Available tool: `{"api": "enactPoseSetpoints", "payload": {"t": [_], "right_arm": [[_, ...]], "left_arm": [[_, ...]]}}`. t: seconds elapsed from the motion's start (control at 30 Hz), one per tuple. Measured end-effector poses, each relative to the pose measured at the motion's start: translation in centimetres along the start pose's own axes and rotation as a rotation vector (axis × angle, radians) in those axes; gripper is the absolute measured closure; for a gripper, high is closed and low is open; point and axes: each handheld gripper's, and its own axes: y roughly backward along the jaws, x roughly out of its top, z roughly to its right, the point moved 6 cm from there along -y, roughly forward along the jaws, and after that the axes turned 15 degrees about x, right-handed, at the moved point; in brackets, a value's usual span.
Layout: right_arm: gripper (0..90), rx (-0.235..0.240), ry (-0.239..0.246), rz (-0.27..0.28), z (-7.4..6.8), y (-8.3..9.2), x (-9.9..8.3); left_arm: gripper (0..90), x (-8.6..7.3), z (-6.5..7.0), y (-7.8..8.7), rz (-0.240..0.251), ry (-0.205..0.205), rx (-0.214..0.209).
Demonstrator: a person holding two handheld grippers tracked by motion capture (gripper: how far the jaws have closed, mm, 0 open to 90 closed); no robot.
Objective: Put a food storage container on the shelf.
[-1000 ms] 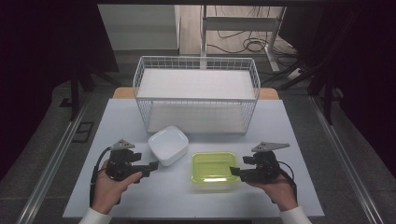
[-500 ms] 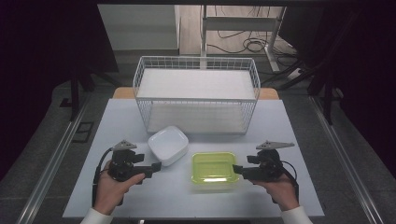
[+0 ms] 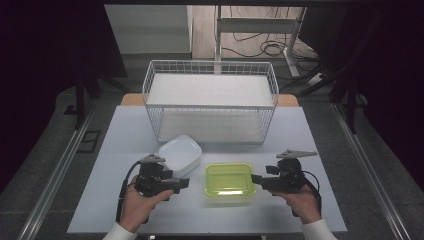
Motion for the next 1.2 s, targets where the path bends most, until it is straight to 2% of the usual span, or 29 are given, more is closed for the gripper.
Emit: {"api": "enactPoseSetpoints", "payload": {"t": [0.03, 0.07, 0.23, 0.57, 0.87, 1.03, 1.17, 1.2], "right_arm": [[27.0, 0.001, 0.002, 0.0, 0.0, 0.0, 0.0], [27.1, 0.0, 0.009, -0.004, -0.1, 0.0, 0.0], [28.2, -0.003, 0.007, -0.011, 0.0, 0.0, -0.3], [30.3, -0.012, 0.006, -0.03, 0.5, -0.6, -0.5], [31.6, -0.017, -0.007, -0.038, 0.9, -0.6, -1.1], [31.9, -0.022, -0.016, -0.034, 1.1, -0.4, -1.3], [31.9, -0.025, -0.02, -0.039, 1.3, -0.6, -1.4], [31.9, -0.027, -0.022, -0.04, 1.3, -0.6, -1.5]], "left_arm": [[27.9, 0.0, 0.0, 0.0, 0.0, 0.0, 0.0], [28.3, 0.0, 0.7, -0.4, -0.01, -0.018, -0.003], [30.4, 0.4, 2.1, -1.4, -0.036, -0.02, -0.01], [33.6, 1.2, 3.7, -3.8, -0.083, -0.02, -0.019], [36.1, 1.4, 3.6, -5.1, -0.119, 0.011, -0.01], [38.8, 1.4, 3.7, -5.8, -0.135, 0.032, -0.02], [41.1, 1.4, 3.8, -6.4, -0.151, 0.029, -0.021], [41.9, 1.4, 3.9, -6.5, -0.149, 0.044, -0.021]]}}
